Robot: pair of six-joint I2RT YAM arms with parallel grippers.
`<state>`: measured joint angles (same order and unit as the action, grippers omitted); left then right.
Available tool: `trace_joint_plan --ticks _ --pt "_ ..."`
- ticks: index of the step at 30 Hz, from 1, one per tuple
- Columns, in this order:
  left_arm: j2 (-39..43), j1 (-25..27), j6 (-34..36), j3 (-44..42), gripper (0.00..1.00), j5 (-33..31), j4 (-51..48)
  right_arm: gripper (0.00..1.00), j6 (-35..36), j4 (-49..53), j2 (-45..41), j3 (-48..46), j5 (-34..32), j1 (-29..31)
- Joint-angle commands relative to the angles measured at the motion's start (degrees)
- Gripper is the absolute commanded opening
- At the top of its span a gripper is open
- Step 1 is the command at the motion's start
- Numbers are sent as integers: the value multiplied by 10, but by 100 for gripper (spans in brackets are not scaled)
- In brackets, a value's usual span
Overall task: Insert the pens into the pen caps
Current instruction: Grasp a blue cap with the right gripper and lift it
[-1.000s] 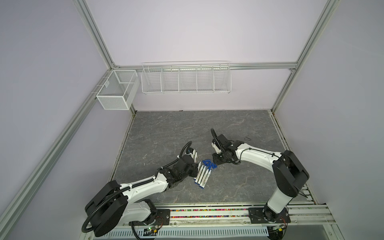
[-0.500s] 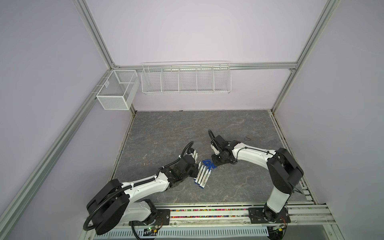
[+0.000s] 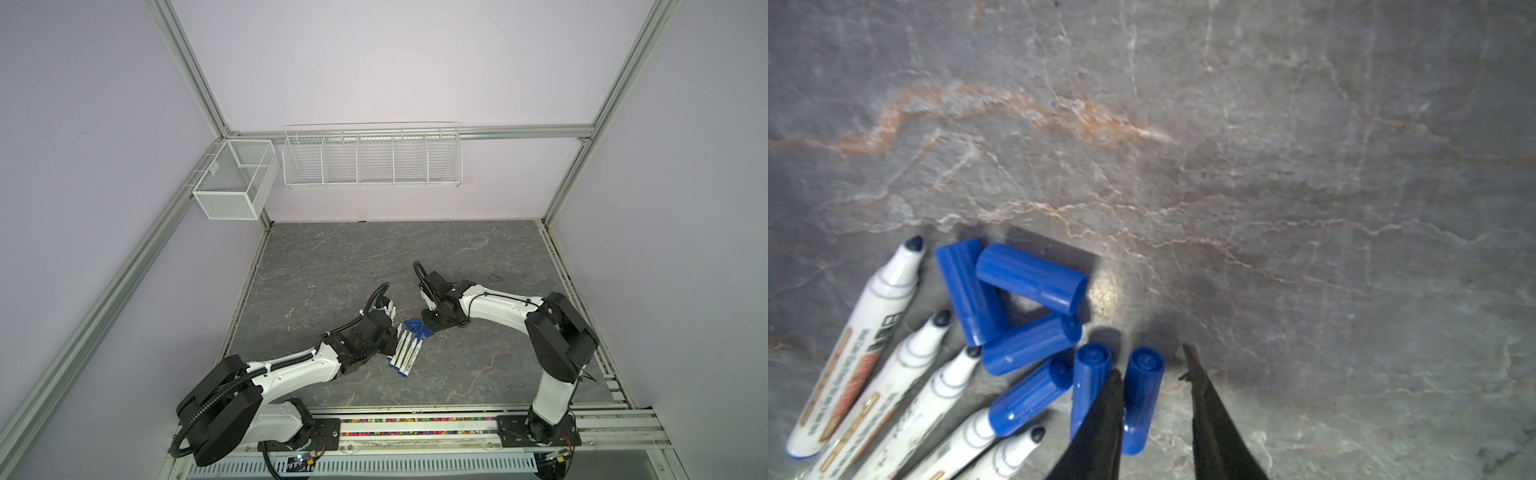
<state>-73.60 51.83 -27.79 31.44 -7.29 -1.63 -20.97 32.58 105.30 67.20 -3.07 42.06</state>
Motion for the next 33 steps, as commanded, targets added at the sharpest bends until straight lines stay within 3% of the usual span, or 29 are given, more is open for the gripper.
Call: trace_joint_plan --ticks 1,10,20,25,33 --pt "-8 4 4 23 0 -4 -1 30 3 17 15 11 -16 6" --pt "-12 6 4 28 0 -7 -5 29 12 63 38 28 -78 19" --pt "-16 11 13 33 0 -5 -10 13 1 44 15 24 -56 13" --pt "-13 23 35 30 0 15 1 10 -17 -24 -75 -15 1 -14" --pt "-9 44 80 29 0 85 36 11 -57 -196 -192 -81 169 -45"
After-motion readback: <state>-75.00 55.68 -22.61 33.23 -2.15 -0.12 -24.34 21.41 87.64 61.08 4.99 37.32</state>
